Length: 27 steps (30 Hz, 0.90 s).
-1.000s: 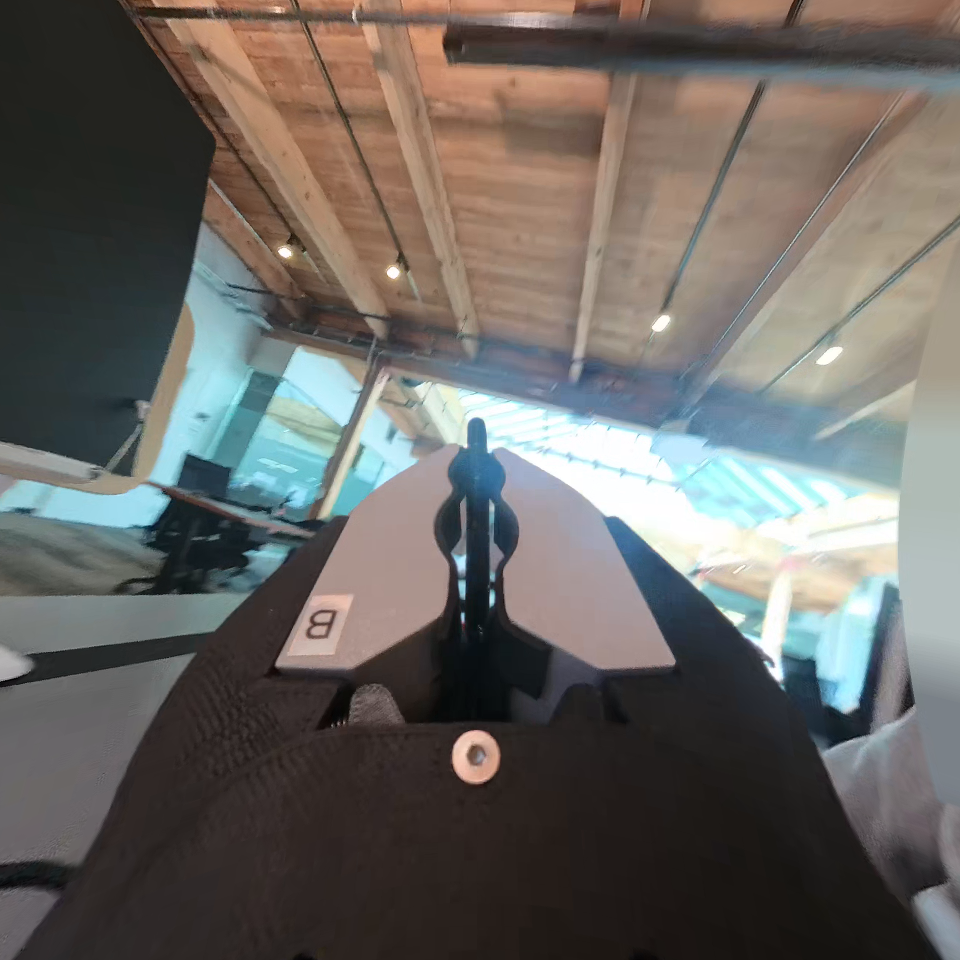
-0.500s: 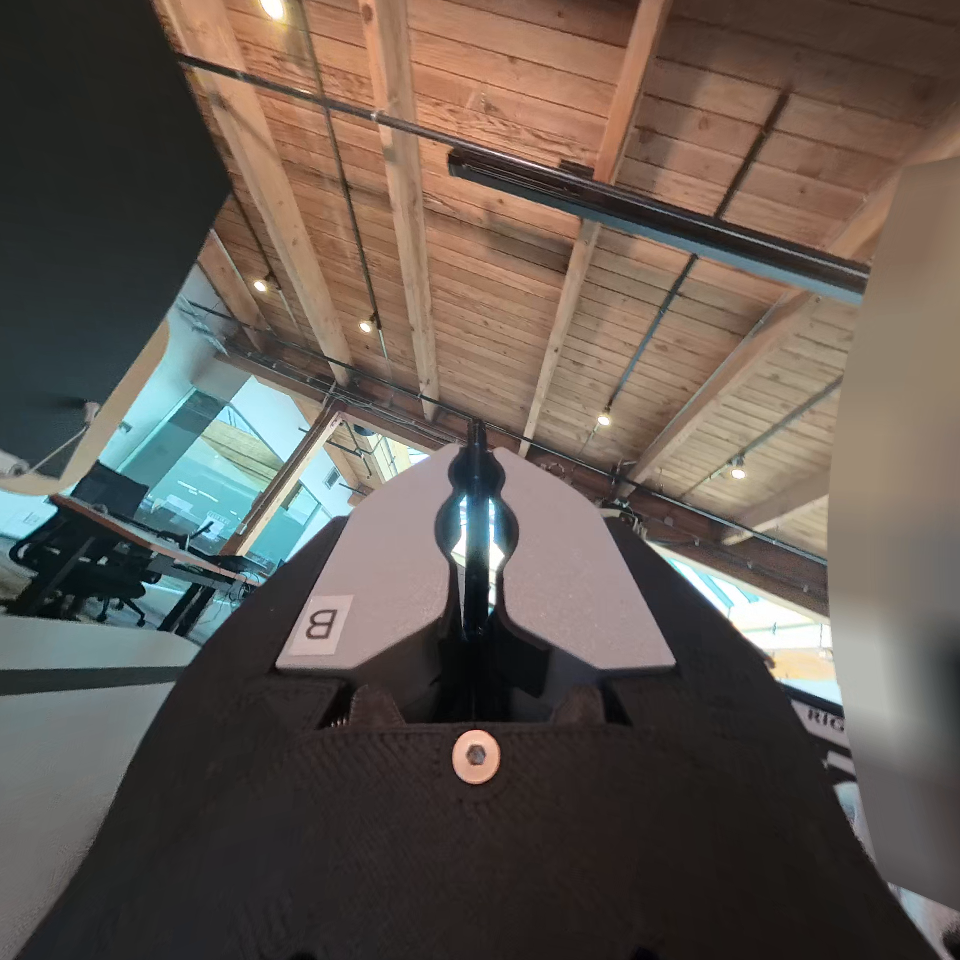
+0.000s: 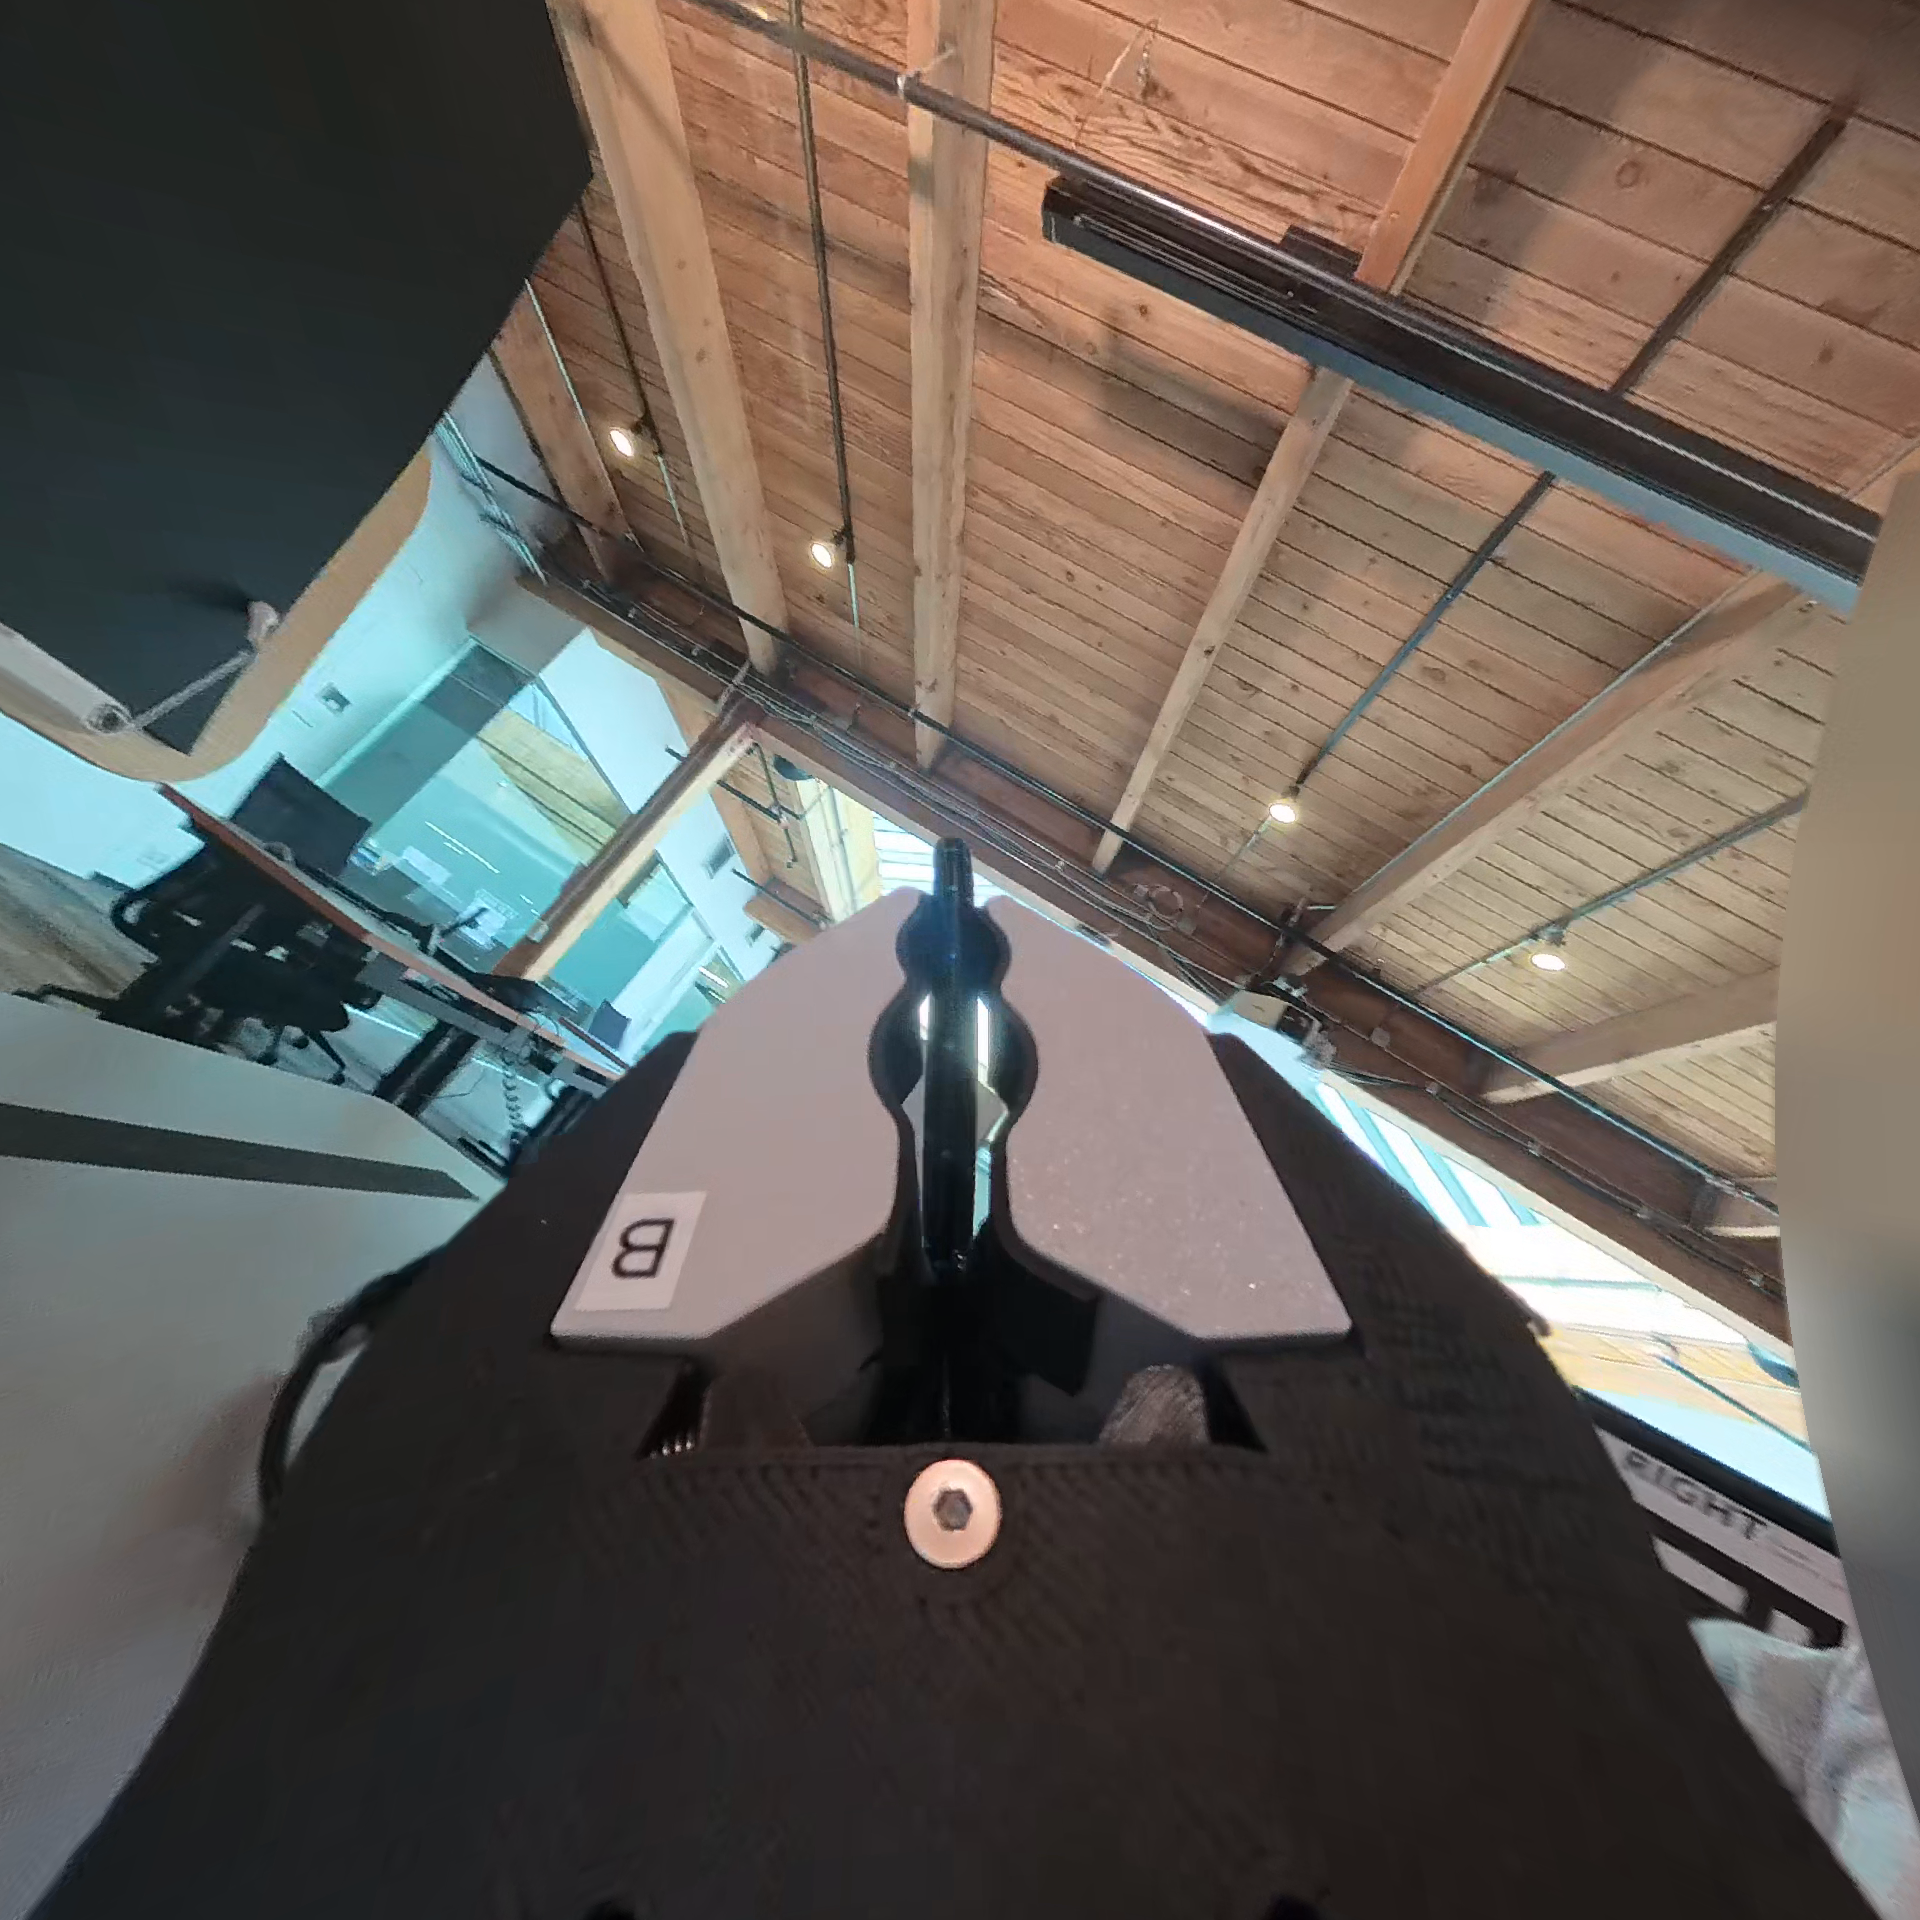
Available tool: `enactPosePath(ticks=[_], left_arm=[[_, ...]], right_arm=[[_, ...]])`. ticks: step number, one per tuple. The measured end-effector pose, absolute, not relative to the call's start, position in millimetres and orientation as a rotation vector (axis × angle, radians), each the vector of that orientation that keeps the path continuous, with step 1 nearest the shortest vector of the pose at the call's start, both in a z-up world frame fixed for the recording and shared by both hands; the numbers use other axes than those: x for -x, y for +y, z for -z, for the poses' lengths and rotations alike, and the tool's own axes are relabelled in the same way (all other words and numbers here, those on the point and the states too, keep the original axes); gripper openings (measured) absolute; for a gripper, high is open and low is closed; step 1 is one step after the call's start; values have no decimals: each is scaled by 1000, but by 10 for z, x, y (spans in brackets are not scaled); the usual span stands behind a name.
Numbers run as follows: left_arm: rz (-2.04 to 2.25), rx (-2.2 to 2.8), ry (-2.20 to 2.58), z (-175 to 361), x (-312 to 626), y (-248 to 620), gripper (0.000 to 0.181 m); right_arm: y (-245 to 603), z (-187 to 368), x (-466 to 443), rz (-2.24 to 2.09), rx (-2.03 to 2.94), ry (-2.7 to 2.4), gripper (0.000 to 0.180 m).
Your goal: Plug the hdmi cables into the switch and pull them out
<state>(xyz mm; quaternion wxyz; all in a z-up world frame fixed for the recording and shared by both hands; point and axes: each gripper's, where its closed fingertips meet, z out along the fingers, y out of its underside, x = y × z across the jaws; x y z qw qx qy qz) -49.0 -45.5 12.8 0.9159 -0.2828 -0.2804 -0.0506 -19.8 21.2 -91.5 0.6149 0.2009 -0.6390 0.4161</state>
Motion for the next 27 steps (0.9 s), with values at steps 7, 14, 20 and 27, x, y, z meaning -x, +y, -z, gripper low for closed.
enactPosePath(ticks=[7,14,20,27], left_arm=[[101,665,-522,-160,402,-315,5],[-29,826,-485,-222,386,-327,61],[-673,1509,-302,417,388,289,61],[-1156,1686,-233,665,497,403,22]], right_arm=[[224,978,229,-867,-493,-1490,12],[470,792,466,-896,-295,-1532,11],[631,720,631,-901,-146,-1557,11],[596,707,593,-907,-119,-1552,11]])
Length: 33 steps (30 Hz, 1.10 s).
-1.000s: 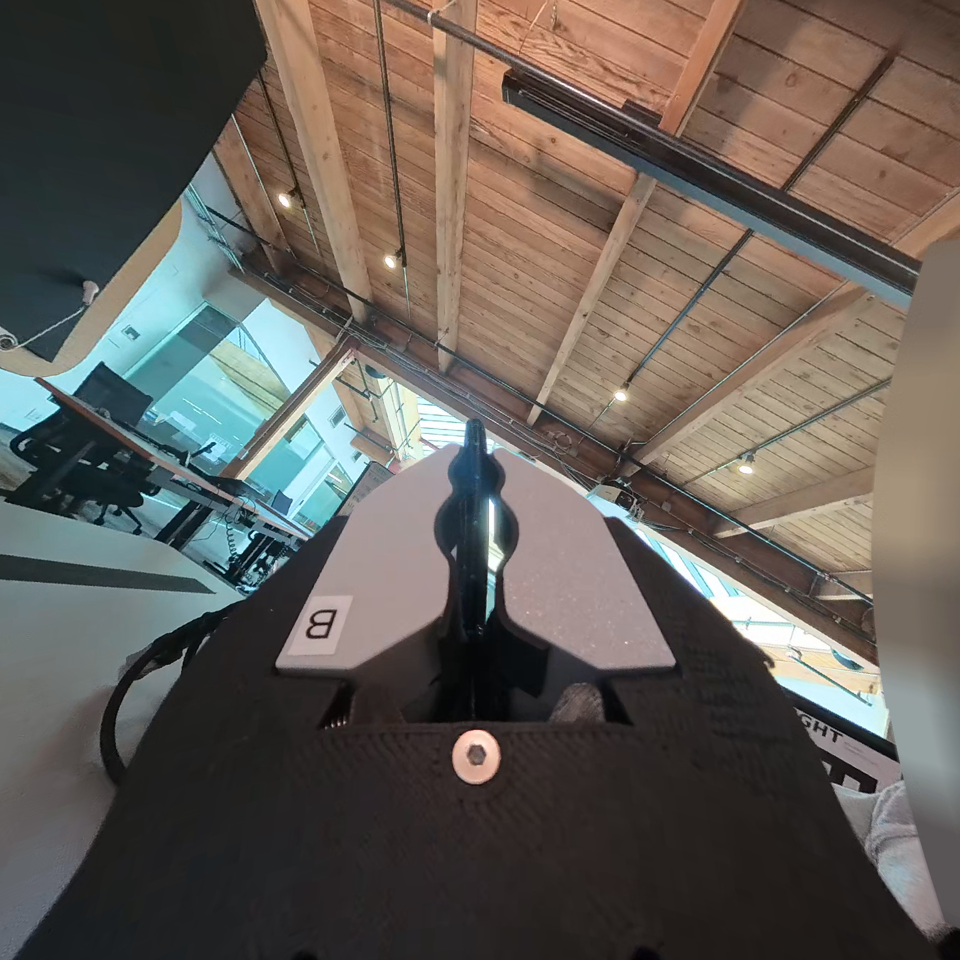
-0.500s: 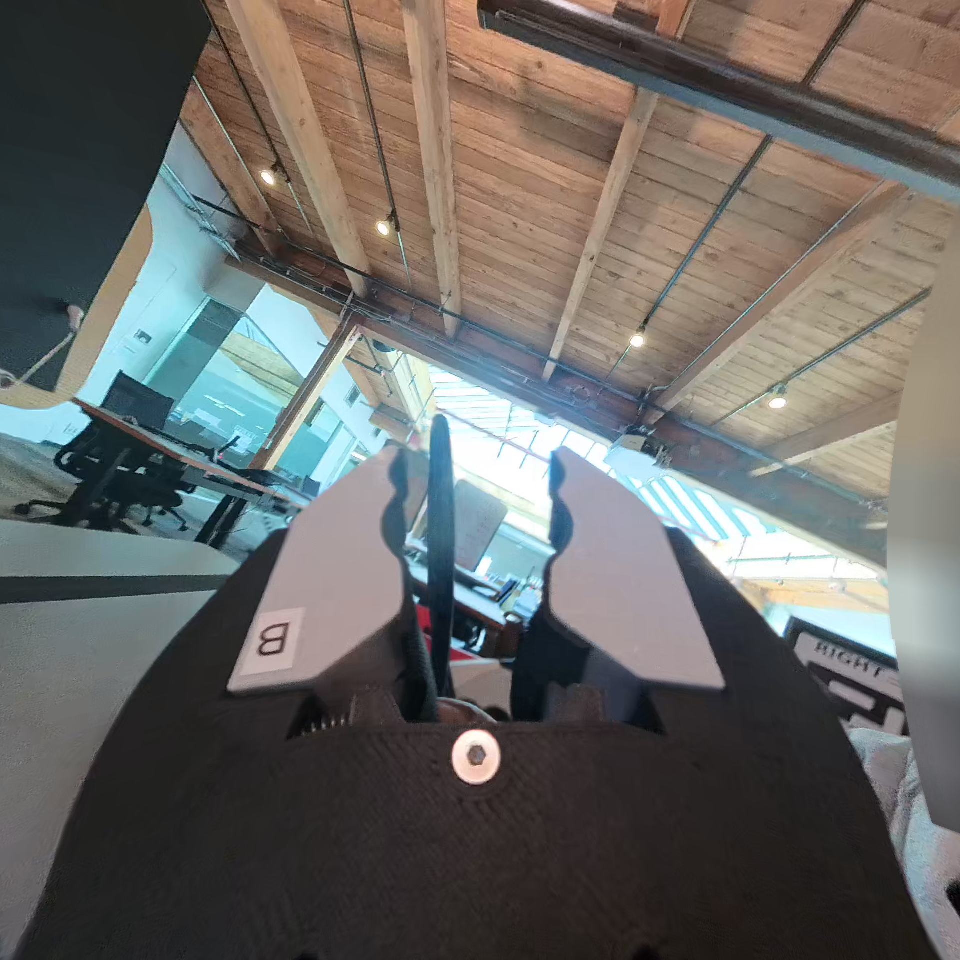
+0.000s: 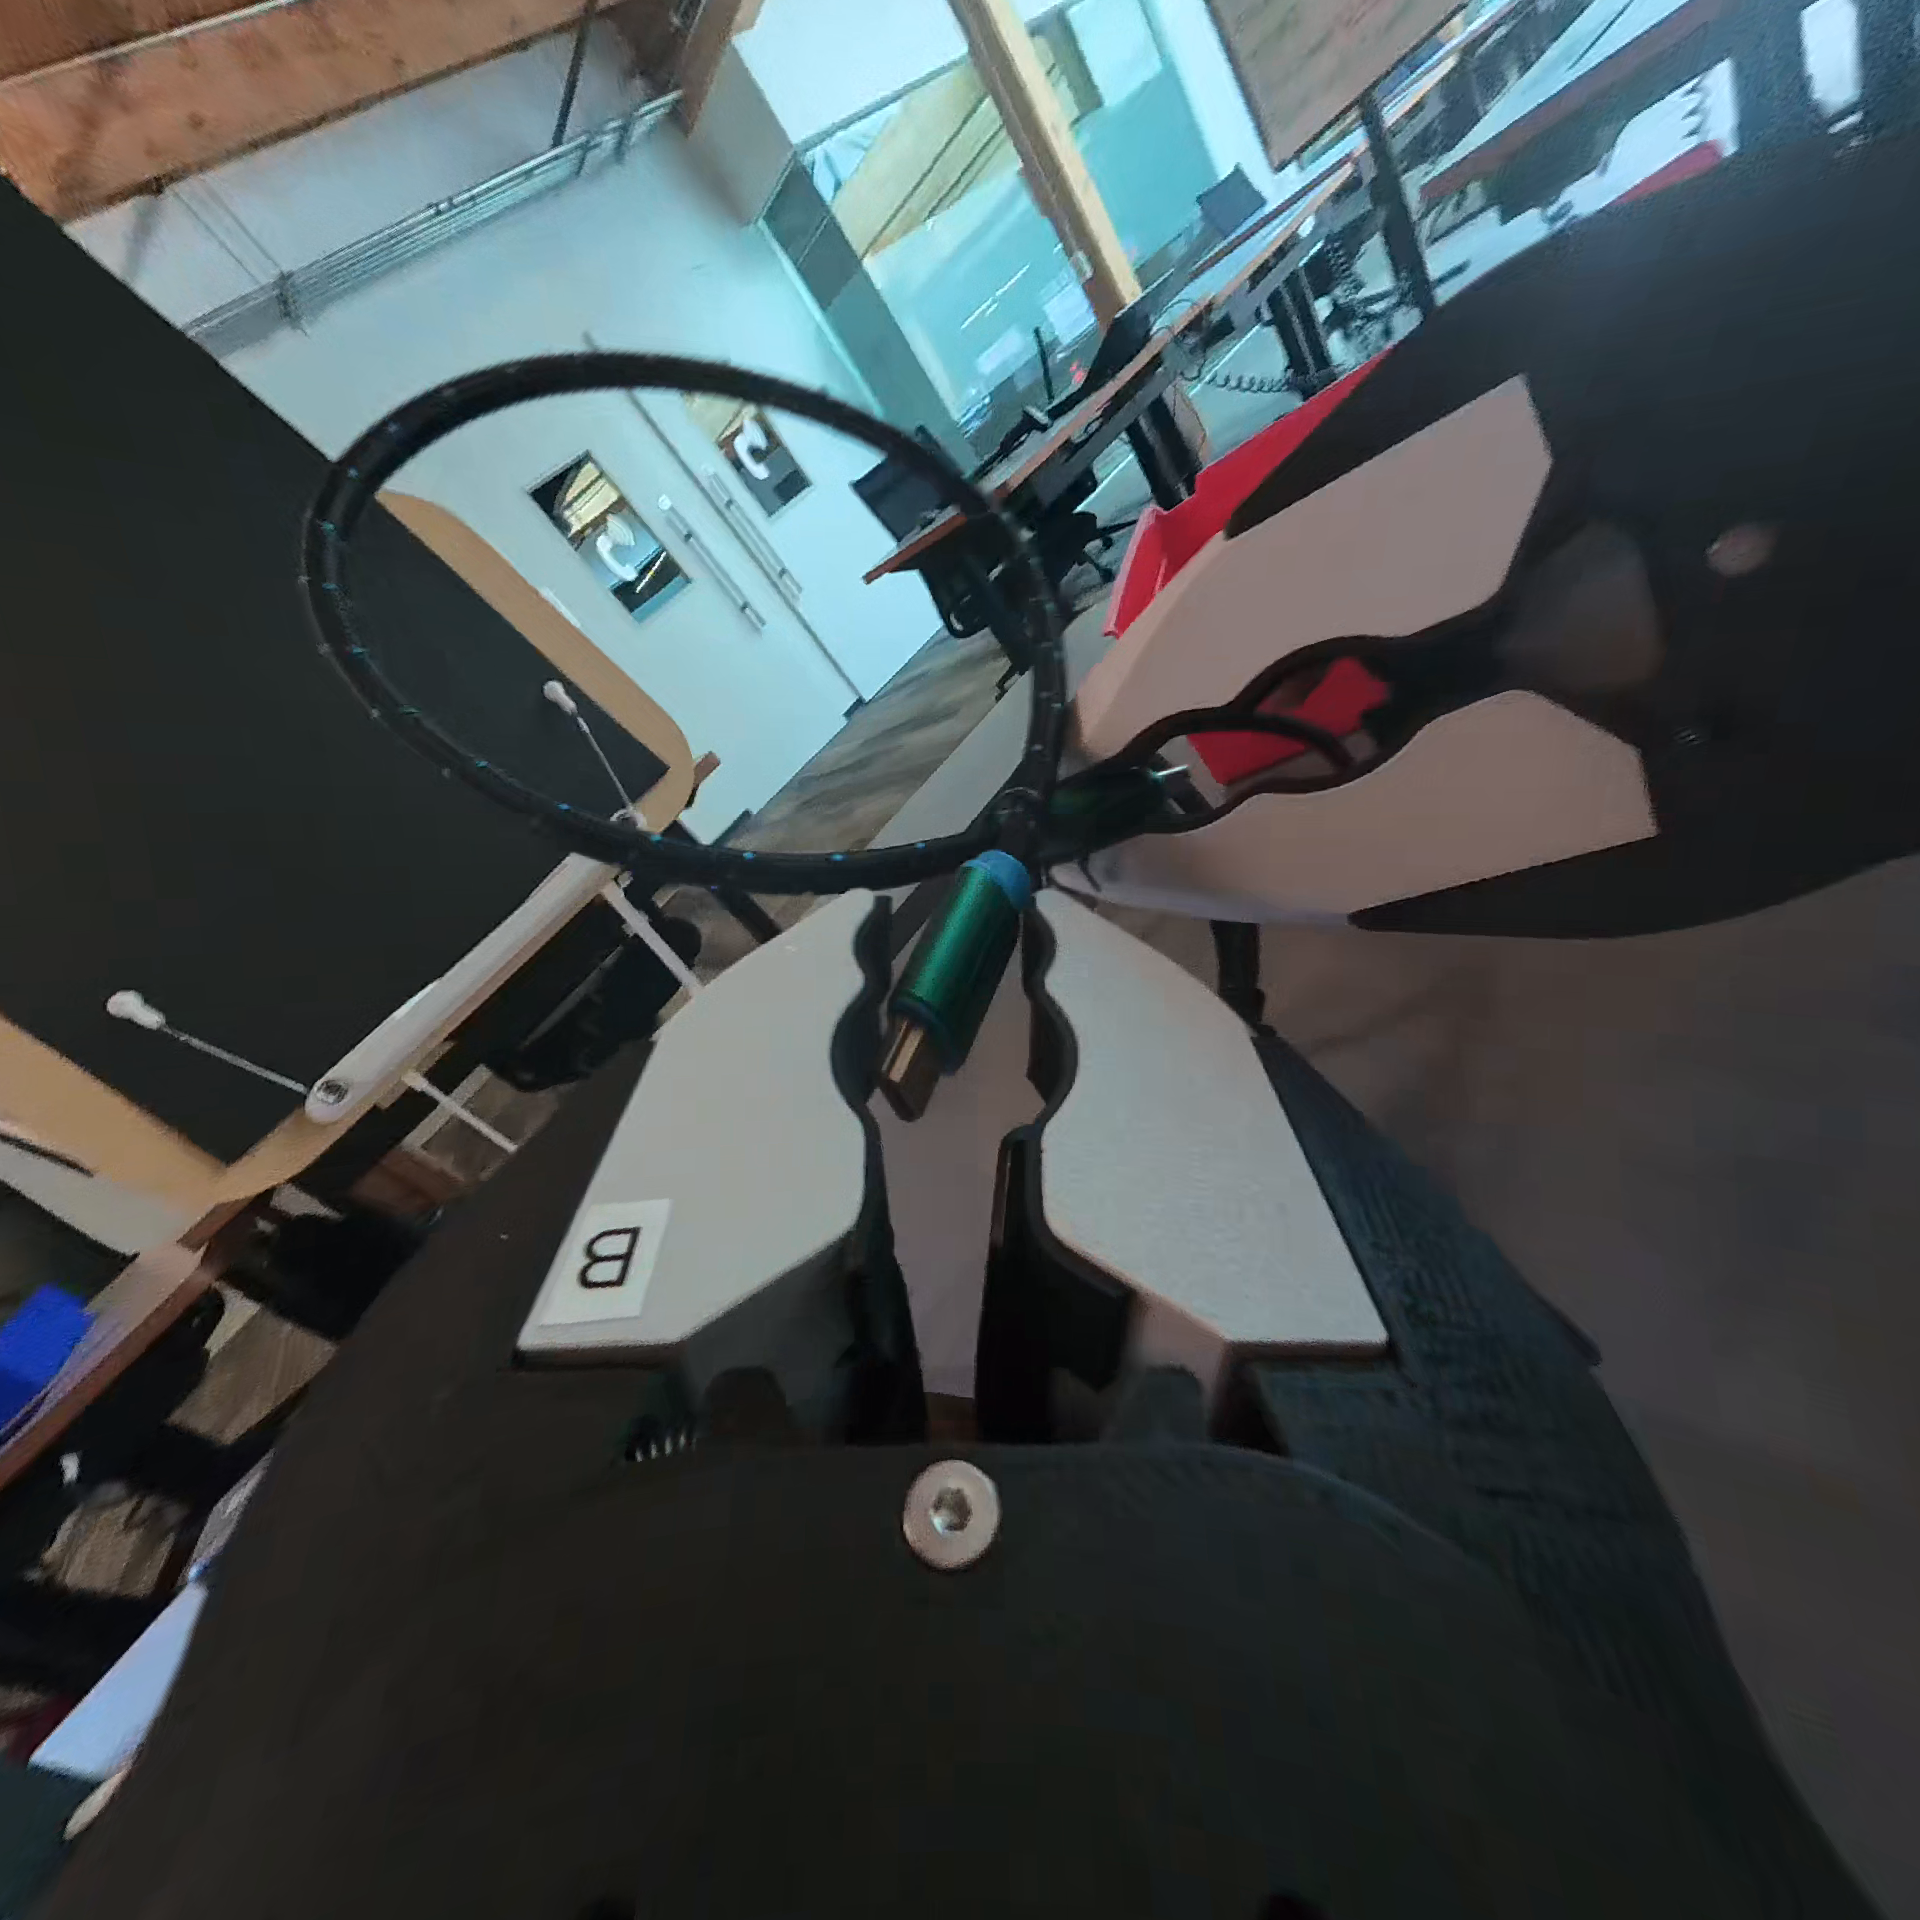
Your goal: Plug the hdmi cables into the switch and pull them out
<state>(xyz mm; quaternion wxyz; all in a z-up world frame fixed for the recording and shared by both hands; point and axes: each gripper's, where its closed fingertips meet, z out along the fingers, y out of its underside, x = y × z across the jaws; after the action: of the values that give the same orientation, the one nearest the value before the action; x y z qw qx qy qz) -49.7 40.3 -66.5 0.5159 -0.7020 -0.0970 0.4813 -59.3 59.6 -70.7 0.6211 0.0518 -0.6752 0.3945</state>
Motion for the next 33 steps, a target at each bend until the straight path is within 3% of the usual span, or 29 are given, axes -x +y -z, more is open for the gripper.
enactPosePath(ticks=[5,14,18,21,26,30,33], left_arm=[[-1206,1705,-260,587,566,211,16],[-1154,1473,-770,356,984,-1101,18],[-1125,1528,-770,534,1050,-945,19],[-1128,1521,-788,547,1067,-972,32],[-944,1259,-758,236,938,-1004,48],[-931,1120,-629,7,771,-912,49],[-569,1204,-571,158,664,-448,50]], right_arm=[[615,713,607,-875,-147,-1551,11],[697,632,624,-859,-215,-1559,12],[736,701,639,-832,-244,-1600,13],[746,786,678,-856,-215,-1672,13],[715,841,694,-979,-81,-1773,12],[784,753,752,-1055,7,-1749,12],[815,703,762,-1054,1,-1712,11]])
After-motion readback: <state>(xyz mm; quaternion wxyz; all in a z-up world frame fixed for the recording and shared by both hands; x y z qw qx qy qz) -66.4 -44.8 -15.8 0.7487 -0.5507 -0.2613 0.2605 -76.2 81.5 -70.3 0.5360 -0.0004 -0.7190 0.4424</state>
